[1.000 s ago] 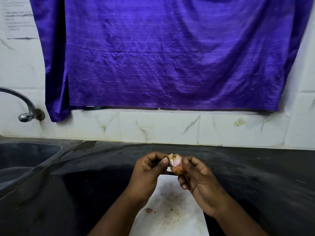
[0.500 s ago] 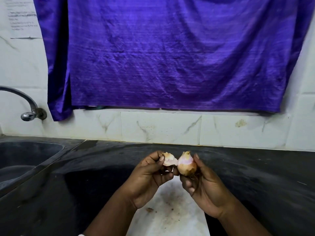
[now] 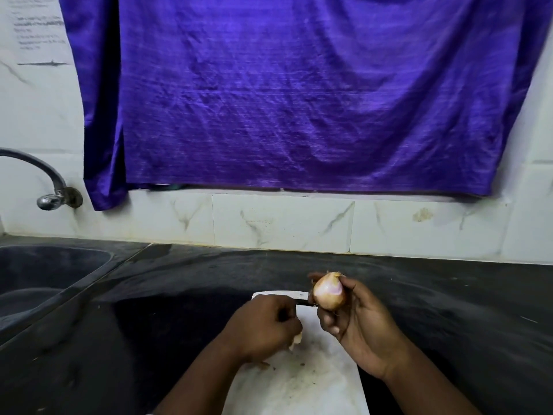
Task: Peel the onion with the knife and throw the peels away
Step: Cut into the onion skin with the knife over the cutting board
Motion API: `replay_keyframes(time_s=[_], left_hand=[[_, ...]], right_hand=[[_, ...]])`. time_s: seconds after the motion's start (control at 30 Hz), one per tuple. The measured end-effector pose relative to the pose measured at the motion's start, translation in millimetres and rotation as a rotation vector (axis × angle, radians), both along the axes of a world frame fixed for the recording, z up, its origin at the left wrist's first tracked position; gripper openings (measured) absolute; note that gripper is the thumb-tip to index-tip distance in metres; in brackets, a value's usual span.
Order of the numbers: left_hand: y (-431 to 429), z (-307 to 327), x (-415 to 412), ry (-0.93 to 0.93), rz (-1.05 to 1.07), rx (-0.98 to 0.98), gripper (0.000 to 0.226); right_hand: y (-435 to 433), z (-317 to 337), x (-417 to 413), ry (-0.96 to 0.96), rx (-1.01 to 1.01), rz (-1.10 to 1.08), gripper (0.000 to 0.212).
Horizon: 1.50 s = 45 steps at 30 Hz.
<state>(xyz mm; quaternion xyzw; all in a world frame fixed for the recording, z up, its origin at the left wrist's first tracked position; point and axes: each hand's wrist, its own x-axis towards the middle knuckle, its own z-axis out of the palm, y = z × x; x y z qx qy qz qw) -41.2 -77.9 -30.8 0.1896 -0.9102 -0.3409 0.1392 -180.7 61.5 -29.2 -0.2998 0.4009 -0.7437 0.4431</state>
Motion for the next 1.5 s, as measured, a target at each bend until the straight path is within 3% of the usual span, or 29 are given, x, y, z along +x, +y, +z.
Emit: replay_keyframes(time_s=[0.1, 0.27, 0.4, 0.6, 0.83, 1.17, 1.5], left_hand=[[-2.0, -1.6, -1.7, 0.055, 0.024, -0.035, 0.012], [2.1, -0.9, -5.4, 0.453, 0.044, 0.032, 0.02], [5.7, -1.4, -9.8, 0.605, -0.002, 0.061, 0.005], [3.3, -4.7, -12.5, 0.668, 0.036, -0.048, 0.015], [0.8, -5.1, -12.1, 0.711, 0.062, -0.074, 0.014], [3.7, -4.8, -11.0, 0.699, 0.096, -0.347, 0.008], [6.9, -4.4, -12.8, 0.606, 0.124, -0.305, 0.007]], right_hand=[[-1.7, -1.5, 0.2, 0.041, 0.031, -0.016, 0.041], [-3.6, -3.1, 3.1, 0.045, 0.049, -0.056, 0.041], [-3.9, -3.0, 3.4, 0.097, 0.042, -0.037, 0.038], [-4.8, -5.9, 5.3, 0.158, 0.031, -0.083, 0.031], [-4.2, -5.9, 6.1, 0.219, 0.047, -0.131, 0.043], [-5.3, -7.5, 5.5, 0.277, 0.037, -0.123, 0.029], [-5.6, -7.3, 4.3, 0.289, 0.015, -0.142, 0.03]])
